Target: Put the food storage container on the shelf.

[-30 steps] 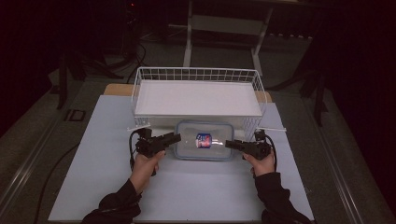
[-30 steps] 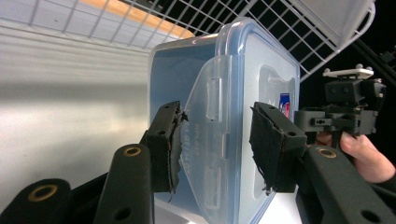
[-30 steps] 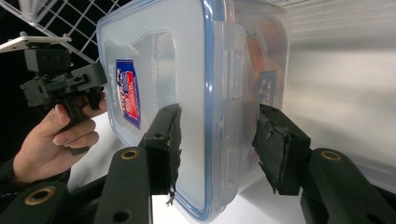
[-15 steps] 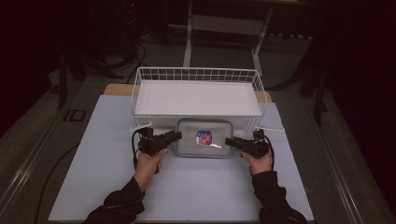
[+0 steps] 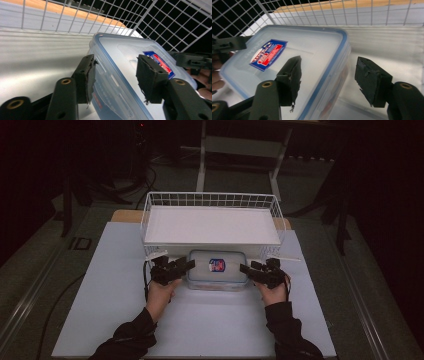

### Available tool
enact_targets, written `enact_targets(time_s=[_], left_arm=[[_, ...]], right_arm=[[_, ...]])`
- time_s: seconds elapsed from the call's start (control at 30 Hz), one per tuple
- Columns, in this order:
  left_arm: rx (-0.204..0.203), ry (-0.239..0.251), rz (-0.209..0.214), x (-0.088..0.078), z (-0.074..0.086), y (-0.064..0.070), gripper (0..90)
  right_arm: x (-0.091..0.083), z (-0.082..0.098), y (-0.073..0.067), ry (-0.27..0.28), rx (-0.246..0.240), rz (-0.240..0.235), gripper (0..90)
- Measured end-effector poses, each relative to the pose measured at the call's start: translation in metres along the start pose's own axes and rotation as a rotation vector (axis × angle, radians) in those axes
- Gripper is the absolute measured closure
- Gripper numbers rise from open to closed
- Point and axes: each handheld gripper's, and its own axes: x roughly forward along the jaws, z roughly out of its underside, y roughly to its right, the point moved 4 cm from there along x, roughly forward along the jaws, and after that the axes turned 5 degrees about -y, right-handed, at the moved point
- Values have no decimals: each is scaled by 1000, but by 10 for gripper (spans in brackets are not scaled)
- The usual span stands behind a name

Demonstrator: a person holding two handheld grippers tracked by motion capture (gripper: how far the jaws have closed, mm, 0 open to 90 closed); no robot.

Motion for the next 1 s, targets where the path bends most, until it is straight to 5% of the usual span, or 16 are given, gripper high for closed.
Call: enact_targets(time_s=[0.3,0.67,0.77,1.0], left_arm=[[34,-2,-31,-5,-4,5,439],[89,-8,52,-37,-3,24,346],[98,-4,93,-47,-1,29,284],[115,-26,108,-63,9,39,77]], right_arm=[[-4,-6,-5,20,-52,91,368],[-37,-2,-36,57,-96,27,413],[-41,2,-50,57,-116,-4,472],[-38,18,-74,33,-141,-73,671]])
